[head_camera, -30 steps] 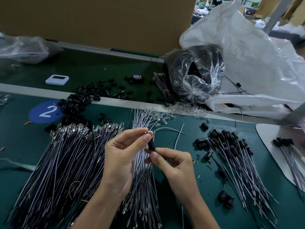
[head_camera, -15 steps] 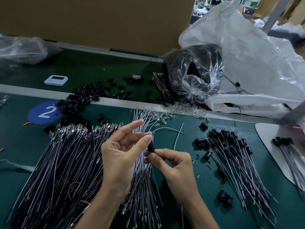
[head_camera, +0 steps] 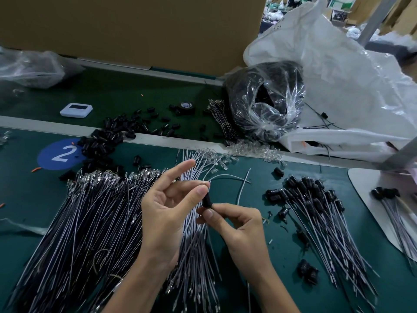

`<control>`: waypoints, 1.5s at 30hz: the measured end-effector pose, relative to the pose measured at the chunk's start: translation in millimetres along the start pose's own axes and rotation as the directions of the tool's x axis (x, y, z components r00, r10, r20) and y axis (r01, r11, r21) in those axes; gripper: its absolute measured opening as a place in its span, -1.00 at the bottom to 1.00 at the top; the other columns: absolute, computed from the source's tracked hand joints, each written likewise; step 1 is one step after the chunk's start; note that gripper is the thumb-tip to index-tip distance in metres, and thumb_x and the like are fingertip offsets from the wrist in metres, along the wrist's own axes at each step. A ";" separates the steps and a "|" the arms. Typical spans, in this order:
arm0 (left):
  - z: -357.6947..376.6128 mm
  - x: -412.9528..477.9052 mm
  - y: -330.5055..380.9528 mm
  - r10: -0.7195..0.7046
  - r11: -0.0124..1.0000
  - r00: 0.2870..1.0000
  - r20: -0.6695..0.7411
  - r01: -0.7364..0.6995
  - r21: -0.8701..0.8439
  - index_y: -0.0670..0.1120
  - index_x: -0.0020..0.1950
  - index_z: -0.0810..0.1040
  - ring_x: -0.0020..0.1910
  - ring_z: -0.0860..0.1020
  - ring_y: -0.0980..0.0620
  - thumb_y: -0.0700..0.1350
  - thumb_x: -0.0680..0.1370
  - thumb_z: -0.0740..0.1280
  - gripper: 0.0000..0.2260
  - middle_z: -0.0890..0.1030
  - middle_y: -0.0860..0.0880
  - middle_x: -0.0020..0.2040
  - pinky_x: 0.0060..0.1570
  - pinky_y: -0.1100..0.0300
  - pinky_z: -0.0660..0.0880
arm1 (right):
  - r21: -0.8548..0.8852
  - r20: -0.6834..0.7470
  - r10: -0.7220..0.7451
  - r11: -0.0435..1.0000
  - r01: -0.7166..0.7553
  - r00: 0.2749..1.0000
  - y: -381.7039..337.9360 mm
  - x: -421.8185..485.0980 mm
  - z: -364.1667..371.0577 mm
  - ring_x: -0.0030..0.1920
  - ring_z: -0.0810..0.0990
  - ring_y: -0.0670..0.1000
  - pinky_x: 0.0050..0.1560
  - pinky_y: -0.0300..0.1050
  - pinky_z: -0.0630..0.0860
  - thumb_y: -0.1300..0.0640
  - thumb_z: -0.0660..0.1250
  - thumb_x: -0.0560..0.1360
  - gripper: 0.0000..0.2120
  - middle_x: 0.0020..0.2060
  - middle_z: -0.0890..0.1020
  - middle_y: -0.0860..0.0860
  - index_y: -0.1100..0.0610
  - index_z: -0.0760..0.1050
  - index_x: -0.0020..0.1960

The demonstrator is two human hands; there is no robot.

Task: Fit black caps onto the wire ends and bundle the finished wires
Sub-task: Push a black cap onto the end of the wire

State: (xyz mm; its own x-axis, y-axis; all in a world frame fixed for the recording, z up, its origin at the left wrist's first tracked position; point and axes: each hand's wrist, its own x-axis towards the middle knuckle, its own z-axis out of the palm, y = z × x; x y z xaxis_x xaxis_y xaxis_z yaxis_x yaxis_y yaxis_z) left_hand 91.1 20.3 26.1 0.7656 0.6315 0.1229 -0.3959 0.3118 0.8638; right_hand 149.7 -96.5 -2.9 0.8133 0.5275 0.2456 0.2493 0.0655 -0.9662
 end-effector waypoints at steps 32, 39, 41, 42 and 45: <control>2.6 -4.3 -1.7 0.102 0.973 0.983 0.151 -0.130 0.190 0.02 0.02 0.70 -0.13 0.71 -0.04 -0.15 0.28 0.50 -0.68 0.73 -0.06 -0.15 -0.14 0.19 0.62 | 0.042 -0.050 -0.098 0.994 0.100 0.994 7.1 2.7 1.6 -0.20 0.65 -0.06 -0.13 -0.05 0.59 0.02 0.43 0.43 -0.86 -0.25 0.71 0.00 0.01 0.70 -0.06; 1.7 -4.1 -1.4 0.130 0.963 0.979 0.160 -0.163 0.213 0.01 0.02 0.70 -0.12 0.71 -0.02 -0.17 0.28 0.51 -0.68 0.73 -0.04 -0.15 -0.15 0.25 0.60 | -0.027 -0.045 -0.150 0.989 0.149 0.988 7.9 2.4 1.2 -0.29 0.60 -0.14 -0.21 -0.20 0.48 0.04 0.41 0.45 -0.81 -0.33 0.67 -0.09 0.16 0.69 -0.16; 1.4 -4.2 -2.0 0.126 0.969 0.980 0.153 -0.155 0.195 0.00 0.02 0.70 -0.13 0.71 -0.03 -0.19 0.28 0.50 -0.68 0.73 -0.05 -0.15 -0.17 0.26 0.60 | -0.046 -0.039 -0.153 0.987 0.151 0.987 8.2 2.7 0.5 -0.29 0.60 -0.12 -0.22 -0.17 0.48 0.04 0.41 0.45 -0.80 -0.32 0.66 -0.10 0.17 0.69 -0.16; 1.2 -4.4 -2.3 0.124 0.971 0.981 0.149 -0.151 0.187 0.01 0.02 0.70 -0.13 0.71 -0.03 -0.18 0.28 0.50 -0.68 0.73 -0.05 -0.16 -0.17 0.25 0.60 | -0.058 -0.037 -0.157 0.986 0.154 0.987 8.3 2.5 0.5 -0.29 0.60 -0.11 -0.23 -0.15 0.49 0.04 0.41 0.45 -0.81 -0.32 0.66 -0.11 0.17 0.69 -0.16; 1.3 -5.1 -1.8 0.122 0.976 0.983 0.138 -0.144 0.162 0.03 -0.01 0.72 -0.14 0.71 -0.05 -0.21 0.28 0.49 -0.69 0.73 -0.06 -0.16 -0.16 0.22 0.62 | -0.075 -0.035 -0.169 0.983 0.166 0.985 8.3 1.6 0.9 -0.28 0.61 -0.08 -0.22 -0.13 0.51 0.05 0.41 0.46 -0.83 -0.31 0.66 -0.09 0.15 0.69 -0.16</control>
State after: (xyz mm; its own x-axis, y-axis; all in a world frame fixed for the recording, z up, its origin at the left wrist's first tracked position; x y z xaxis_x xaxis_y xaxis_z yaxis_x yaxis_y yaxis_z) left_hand 88.5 15.6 24.6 0.7740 0.5610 0.2934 -0.4144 0.0986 0.9047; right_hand 152.6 -94.4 -10.5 0.7770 0.4792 0.4081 0.4198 0.0886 -0.9033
